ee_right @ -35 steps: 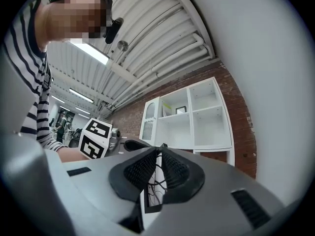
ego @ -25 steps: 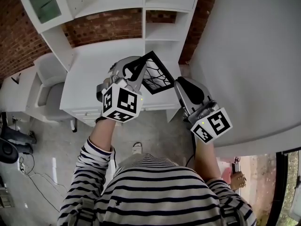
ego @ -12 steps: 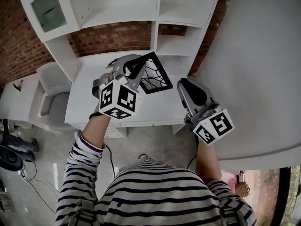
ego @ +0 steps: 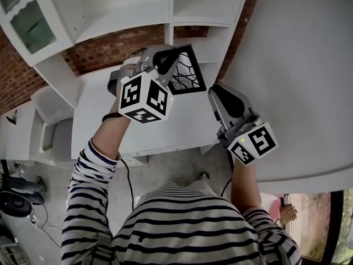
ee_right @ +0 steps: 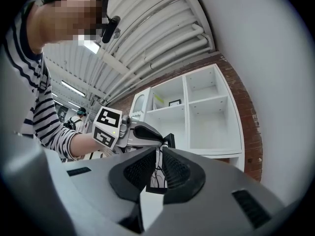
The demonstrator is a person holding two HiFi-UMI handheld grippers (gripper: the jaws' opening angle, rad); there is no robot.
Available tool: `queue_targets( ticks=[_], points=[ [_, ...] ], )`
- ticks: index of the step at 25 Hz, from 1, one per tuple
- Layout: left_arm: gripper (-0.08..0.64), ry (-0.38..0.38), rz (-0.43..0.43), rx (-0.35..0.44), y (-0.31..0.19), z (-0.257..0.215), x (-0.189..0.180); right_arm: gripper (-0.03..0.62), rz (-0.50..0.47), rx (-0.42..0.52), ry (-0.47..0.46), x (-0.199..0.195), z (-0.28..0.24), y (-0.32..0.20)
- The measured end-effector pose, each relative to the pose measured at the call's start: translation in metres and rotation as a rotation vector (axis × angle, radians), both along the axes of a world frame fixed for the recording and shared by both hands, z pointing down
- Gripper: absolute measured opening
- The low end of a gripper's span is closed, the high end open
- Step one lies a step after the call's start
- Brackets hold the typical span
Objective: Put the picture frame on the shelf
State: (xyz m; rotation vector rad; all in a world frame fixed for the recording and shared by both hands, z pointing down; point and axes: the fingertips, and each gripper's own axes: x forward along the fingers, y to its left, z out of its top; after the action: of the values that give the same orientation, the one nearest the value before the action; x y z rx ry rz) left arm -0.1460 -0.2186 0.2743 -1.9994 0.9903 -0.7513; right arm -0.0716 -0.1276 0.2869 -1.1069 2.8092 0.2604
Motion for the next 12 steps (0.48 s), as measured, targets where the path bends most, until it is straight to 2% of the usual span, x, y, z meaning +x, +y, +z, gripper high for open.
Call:
queue_targets(
  ticks=[5, 9, 12],
  points=[
    [0.066, -0.063, 0.028, 0.036, -0.036, -0.021, 0.04, 0.009, 0.038, 0.027, 0.013, 0.043, -0.01, -0.034],
    [0.066, -0.119, 0.012, 0.067, -0.068, -0.043, 0.072, 0.009, 0.01, 0.028, 0.03, 0.077, -0.021, -0.067],
    [0.066, -0.142, -0.009, 0.062, -0.094, -0.054, 0.094, 0.009, -0.025, 0.026, 0.034, 0.103, -0.026, -0.095]
  ],
)
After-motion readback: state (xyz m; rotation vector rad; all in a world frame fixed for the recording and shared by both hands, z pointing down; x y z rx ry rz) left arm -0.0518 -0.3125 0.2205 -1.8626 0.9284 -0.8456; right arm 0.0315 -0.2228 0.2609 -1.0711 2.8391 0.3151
